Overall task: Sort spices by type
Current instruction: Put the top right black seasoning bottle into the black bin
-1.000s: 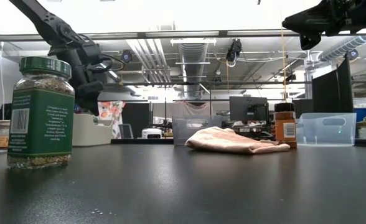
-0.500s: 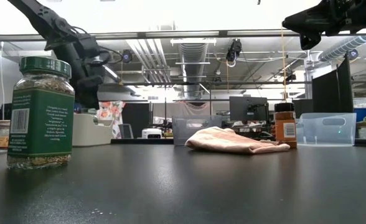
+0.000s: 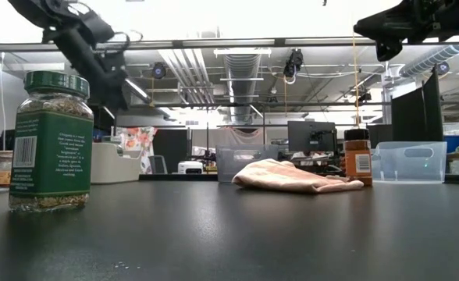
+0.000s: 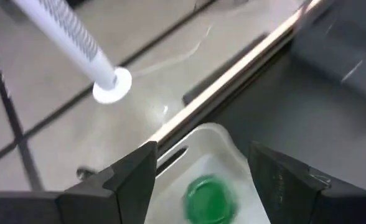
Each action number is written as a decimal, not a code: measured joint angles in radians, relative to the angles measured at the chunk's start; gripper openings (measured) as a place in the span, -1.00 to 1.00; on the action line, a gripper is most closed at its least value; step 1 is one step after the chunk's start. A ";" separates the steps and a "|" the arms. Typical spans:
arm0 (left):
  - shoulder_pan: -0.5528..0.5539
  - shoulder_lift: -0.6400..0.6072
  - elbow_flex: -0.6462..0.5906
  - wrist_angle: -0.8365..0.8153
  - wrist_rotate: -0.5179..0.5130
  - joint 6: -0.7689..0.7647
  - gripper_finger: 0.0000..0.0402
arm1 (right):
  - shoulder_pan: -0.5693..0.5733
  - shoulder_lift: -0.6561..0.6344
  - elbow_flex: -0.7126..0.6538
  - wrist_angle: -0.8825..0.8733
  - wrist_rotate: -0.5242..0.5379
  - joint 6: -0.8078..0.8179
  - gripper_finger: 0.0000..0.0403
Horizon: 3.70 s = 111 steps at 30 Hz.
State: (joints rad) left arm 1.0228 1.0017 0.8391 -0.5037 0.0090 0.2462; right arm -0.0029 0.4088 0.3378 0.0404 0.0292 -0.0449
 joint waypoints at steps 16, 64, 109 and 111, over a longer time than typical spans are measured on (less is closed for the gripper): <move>-0.765 -0.148 0.001 0.067 -0.348 -0.288 0.16 | 0.000 0.052 0.000 0.023 0.148 0.085 -0.81; -1.334 -0.225 -0.358 0.454 -1.290 -0.292 0.16 | -0.161 1.051 1.028 -0.968 0.182 0.364 -0.81; -1.333 -0.186 -0.361 0.439 -1.247 -0.177 0.16 | -0.398 1.081 1.028 -1.381 0.037 0.546 0.51; -1.333 -0.186 -0.361 0.439 -1.247 -0.177 0.16 | -0.410 1.081 1.025 -1.380 0.025 0.544 0.59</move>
State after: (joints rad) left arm -0.3103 0.8158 0.4778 -0.0647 -1.2377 0.0696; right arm -0.4128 1.4897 1.3627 -1.3396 0.0538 0.4986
